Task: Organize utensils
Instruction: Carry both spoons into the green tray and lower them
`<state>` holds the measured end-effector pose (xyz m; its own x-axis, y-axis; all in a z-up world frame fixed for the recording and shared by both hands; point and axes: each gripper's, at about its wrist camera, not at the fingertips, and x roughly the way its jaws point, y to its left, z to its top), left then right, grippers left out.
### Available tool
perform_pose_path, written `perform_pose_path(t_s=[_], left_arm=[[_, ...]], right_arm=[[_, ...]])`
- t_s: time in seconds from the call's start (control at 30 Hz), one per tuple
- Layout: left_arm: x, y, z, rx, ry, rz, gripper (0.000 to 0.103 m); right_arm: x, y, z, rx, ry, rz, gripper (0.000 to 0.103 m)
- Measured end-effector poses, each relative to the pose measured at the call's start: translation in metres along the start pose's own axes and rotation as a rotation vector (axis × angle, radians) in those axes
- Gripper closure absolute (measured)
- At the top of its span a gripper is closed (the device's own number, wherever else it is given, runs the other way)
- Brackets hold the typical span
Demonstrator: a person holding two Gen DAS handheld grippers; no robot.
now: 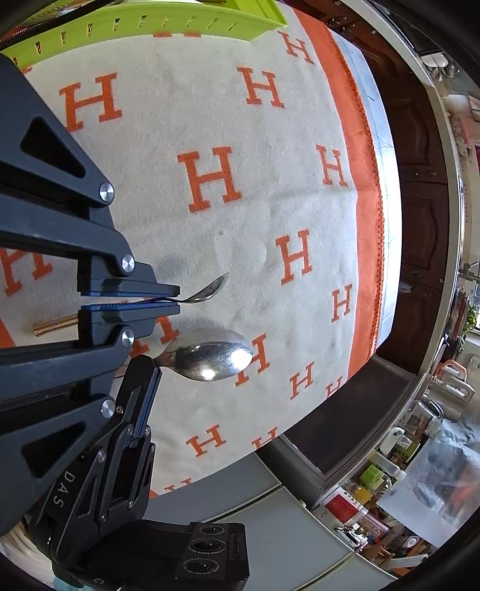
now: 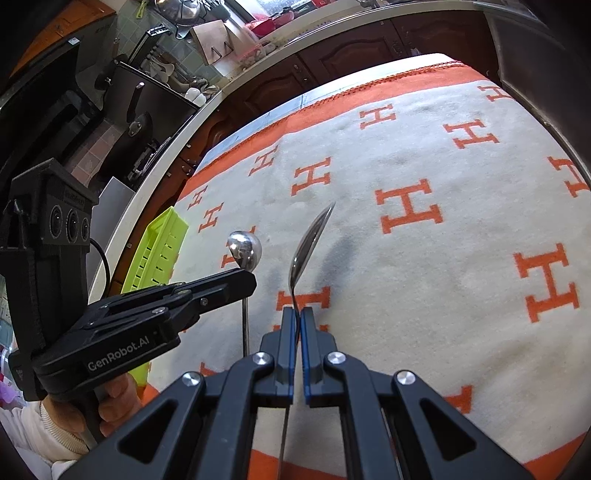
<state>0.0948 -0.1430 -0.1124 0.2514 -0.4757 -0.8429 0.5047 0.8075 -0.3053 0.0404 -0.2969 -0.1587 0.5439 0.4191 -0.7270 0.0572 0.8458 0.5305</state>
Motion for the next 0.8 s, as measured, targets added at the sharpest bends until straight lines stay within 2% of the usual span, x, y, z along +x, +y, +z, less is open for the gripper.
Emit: perform_pose_path(t_s=[0.43,0.57,0.8], left_arm=[[-0.082,0.019,-0.018,-0.019,-0.136,-0.022,0.103],[-0.121,0.037,-0.029,-0.052,-0.197,0.001,0.103],[-0.187,0.086,-0.052,-0.131,-0.284,0.098,0.103]], right_arm=[[-0.004,0.049,0.000,-0.147,0.014,0.023,0.100],[-0.006,0.079,-0.001,-0.217,0.018,0.050,0.100],[0.003,0.143,0.006,-0.320,0.039,0.152,0.101]])
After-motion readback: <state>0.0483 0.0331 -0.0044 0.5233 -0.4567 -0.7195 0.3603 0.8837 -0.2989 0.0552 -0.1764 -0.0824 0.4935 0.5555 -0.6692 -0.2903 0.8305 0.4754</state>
